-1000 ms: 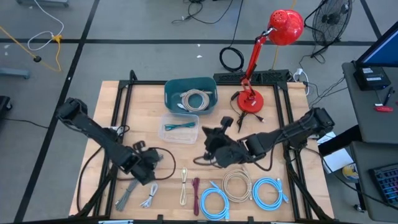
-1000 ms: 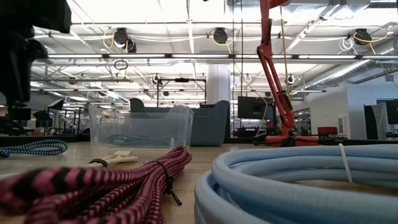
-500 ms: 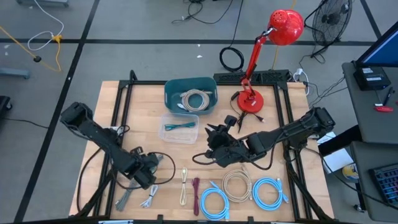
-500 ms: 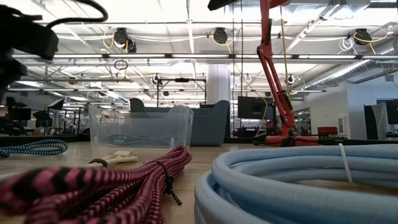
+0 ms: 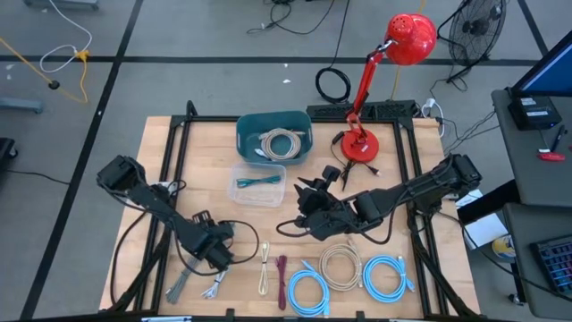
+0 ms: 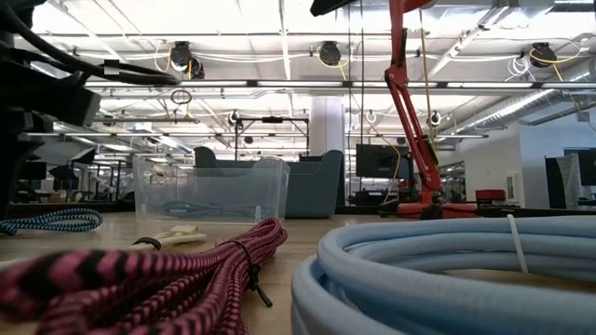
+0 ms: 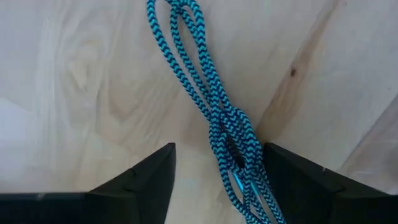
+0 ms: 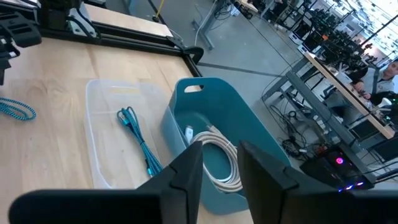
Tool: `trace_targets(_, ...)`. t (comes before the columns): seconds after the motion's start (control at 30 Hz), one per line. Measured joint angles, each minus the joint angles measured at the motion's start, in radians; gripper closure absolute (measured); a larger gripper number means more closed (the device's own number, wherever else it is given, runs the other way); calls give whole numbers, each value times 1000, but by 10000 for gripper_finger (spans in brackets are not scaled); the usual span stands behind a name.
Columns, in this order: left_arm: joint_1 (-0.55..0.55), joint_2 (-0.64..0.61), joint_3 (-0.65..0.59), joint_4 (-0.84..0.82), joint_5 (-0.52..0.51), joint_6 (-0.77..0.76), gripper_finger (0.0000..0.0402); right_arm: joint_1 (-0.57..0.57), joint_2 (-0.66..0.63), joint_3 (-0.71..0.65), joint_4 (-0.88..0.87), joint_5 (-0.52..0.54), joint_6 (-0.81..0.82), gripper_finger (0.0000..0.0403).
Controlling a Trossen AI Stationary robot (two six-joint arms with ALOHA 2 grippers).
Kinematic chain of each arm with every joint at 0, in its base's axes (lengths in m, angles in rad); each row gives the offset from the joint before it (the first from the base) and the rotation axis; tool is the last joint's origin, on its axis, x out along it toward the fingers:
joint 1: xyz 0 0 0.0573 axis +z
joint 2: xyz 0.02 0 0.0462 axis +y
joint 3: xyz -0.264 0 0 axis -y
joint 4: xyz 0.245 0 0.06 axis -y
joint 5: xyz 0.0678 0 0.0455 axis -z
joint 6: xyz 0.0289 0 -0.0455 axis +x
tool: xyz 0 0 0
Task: Pick & Place USB Port
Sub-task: Put the blue charger cable into the transparent bin
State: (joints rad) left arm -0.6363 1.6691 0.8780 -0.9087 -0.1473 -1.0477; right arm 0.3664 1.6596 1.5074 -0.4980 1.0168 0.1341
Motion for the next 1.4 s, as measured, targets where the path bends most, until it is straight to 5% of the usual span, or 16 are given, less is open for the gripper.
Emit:
trace_targets(0.33,5,-21,-4,-3,8,64,371,-1,0,-9,0,0,-11,308)
trace_targets(0.5,27,-69,42,-92,-53,127,373,-1,0,-9,1,0,-11,309)
trace_targets(0.77,152,-204,135,-278,-364,274,391,-1,0,-9,0,1,-11,313)
trace_targets(0.93,307,-324,147,-232,-521,430,391,-1,0,-9,-5,4,-15,315)
trace_targets(1.13,482,-348,147,-76,-511,734,391,1,-12,-10,-64,133,34,315)
trace_targets(1.4,570,-274,143,60,-440,954,391,15,-67,-11,-304,215,344,333)
